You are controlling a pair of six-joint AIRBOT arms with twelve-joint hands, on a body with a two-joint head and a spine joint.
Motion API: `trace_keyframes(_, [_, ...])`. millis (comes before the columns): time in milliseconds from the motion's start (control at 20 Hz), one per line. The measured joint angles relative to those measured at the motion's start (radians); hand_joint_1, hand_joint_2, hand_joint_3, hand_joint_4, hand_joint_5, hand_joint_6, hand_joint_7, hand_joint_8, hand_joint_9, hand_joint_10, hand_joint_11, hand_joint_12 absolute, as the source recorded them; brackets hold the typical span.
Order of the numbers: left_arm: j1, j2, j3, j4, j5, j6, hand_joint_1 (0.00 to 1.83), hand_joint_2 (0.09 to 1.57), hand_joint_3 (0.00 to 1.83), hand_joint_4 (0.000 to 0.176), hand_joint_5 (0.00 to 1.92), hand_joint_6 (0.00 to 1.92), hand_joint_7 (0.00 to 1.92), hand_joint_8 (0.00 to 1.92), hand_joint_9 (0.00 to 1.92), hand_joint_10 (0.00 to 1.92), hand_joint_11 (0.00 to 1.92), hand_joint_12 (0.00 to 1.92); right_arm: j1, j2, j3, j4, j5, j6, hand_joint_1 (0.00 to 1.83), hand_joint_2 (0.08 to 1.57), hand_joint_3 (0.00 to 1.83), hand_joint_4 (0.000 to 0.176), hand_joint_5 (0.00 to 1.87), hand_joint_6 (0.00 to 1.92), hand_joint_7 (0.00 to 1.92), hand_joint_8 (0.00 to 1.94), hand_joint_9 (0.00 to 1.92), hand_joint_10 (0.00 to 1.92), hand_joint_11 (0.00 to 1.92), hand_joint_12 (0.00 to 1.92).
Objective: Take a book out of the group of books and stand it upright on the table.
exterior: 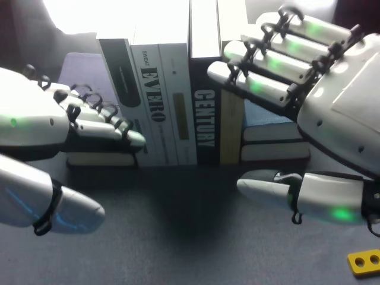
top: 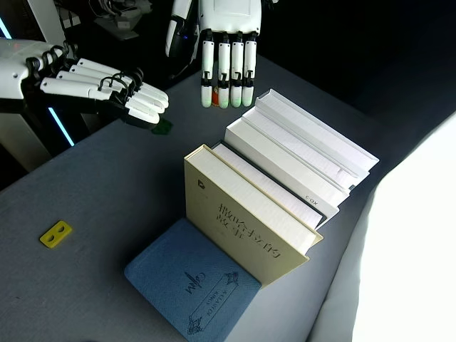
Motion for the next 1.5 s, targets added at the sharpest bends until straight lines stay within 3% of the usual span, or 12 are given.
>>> trace_keyframes(100, [0.000, 0.000, -0.003, 0.000, 0.006, 0.000, 0.00, 1.26, 0.00, 0.058, 0.03, 0.01, 0.07, 0.00, 0.04, 0.00, 0.00, 0.23, -0.017, -0.001, -0.017, 0.144, 0.082, -0.063, 0.00, 1.13, 0.00, 0.012, 0.11, 0.00, 0.09, 0.00, 0.08, 0.00, 0.00, 0.23])
trace_keyframes(200, [0.000, 0.000, -0.003, 0.000, 0.005, 0.000, 0.00, 1.25, 0.00, 0.060, 0.03, 0.01, 0.07, 0.00, 0.04, 0.00, 0.00, 0.25, -0.025, -0.005, -0.011, 0.243, 0.175, -0.062, 0.00, 1.11, 0.00, 0.015, 0.08, 0.00, 0.07, 0.00, 0.05, 0.00, 0.00, 0.17])
trace_keyframes(350, [0.001, 0.000, -0.006, 0.000, 0.007, 0.000, 0.00, 1.26, 0.00, 0.048, 0.03, 0.00, 0.06, 0.00, 0.02, 0.00, 0.00, 0.14, -0.024, -0.036, -0.011, 0.222, 0.271, -0.064, 0.00, 1.12, 0.00, 0.021, 0.10, 0.01, 0.07, 0.00, 0.04, 0.00, 0.00, 0.16])
trace_keyframes(450, [0.001, 0.000, -0.008, 0.000, 0.006, 0.000, 0.00, 1.25, 0.00, 0.061, 0.03, 0.00, 0.08, 0.00, 0.06, 0.01, 0.00, 0.30, -0.023, -0.082, 0.011, 0.220, 0.283, -0.061, 0.00, 1.12, 0.00, 0.024, 0.07, 0.00, 0.05, 0.00, 0.03, 0.00, 0.00, 0.19])
trace_keyframes(600, [0.001, 0.000, 0.001, 0.000, 0.005, 0.000, 0.00, 1.26, 0.00, 0.049, 0.02, 0.00, 0.06, 0.00, 0.04, 0.00, 0.00, 0.24, -0.022, -0.163, 0.086, 0.226, 0.303, -0.045, 0.00, 1.10, 0.00, 0.033, 0.11, 0.01, 0.01, 0.00, 0.00, 0.00, 0.00, 0.10])
trace_keyframes(700, [0.001, 0.000, 0.010, 0.000, 0.006, 0.000, 0.00, 1.26, 0.00, 0.046, 0.02, 0.00, 0.06, 0.00, 0.04, 0.00, 0.00, 0.24, -0.029, -0.197, 0.119, 0.212, 0.339, -0.014, 0.00, 1.10, 0.00, 0.034, 0.13, 0.01, 0.03, 0.00, 0.02, 0.00, 0.00, 0.14])
trace_keyframes(850, [0.001, 0.000, 0.010, 0.000, 0.005, 0.000, 0.00, 1.25, 0.00, 0.050, 0.01, 0.00, 0.05, 0.00, 0.05, 0.00, 0.00, 0.30, -0.035, -0.246, 0.159, 0.136, 0.381, 0.041, 0.02, 1.10, 0.00, 0.037, 0.21, 0.01, 0.09, 0.01, 0.06, 0.01, 0.00, 0.28])
trace_keyframes(950, [0.001, 0.000, 0.010, 0.000, 0.006, 0.000, 0.00, 1.26, 0.00, 0.057, 0.01, 0.00, 0.07, 0.00, 0.06, 0.01, 0.00, 0.34, -0.035, -0.291, 0.183, 0.130, 0.386, 0.043, 0.00, 1.09, 0.00, 0.042, 0.27, 0.02, 0.12, 0.01, 0.06, 0.01, 0.00, 0.16])
trace_keyframes(1150, [0.001, 0.000, 0.010, 0.000, 0.005, 0.000, 0.00, 1.25, 0.00, 0.051, 0.02, 0.00, 0.06, 0.00, 0.06, 0.00, 0.00, 0.21, -0.021, -0.363, 0.228, 0.142, 0.404, 0.043, 0.00, 1.12, 0.00, 0.037, 0.37, 0.02, 0.12, 0.00, 0.02, 0.00, 0.00, 0.00])
trace_keyframes(1300, [0.001, 0.000, 0.010, 0.000, 0.006, 0.000, 0.00, 1.25, 0.00, 0.059, 0.06, 0.01, 0.08, 0.00, 0.08, 0.01, 0.00, 0.34, -0.013, -0.409, 0.258, 0.138, 0.424, 0.042, 0.00, 1.13, 0.01, 0.025, 0.42, 0.03, 0.11, 0.00, 0.03, 0.00, 0.01, 0.01])
trace_keyframes(1450, [0.001, 0.000, 0.010, 0.000, 0.005, 0.000, 0.00, 1.25, 0.00, 0.051, 0.00, 0.00, 0.03, 0.01, 0.03, 0.01, 0.00, 0.15, -0.013, -0.444, 0.289, 0.141, 0.425, 0.040, 0.00, 1.14, 0.01, 0.025, 0.49, 0.05, 0.12, 0.01, 0.04, 0.01, 0.03, 0.02])
trace_keyframes(1500, [0.001, 0.000, 0.010, 0.000, 0.005, 0.000, 0.00, 1.25, 0.00, 0.051, 0.00, 0.00, 0.03, 0.00, 0.02, 0.00, 0.00, 0.09, -0.013, -0.451, 0.296, 0.148, 0.428, 0.031, 0.00, 1.15, 0.00, 0.024, 0.53, 0.03, 0.12, 0.02, 0.05, 0.00, 0.01, 0.11])
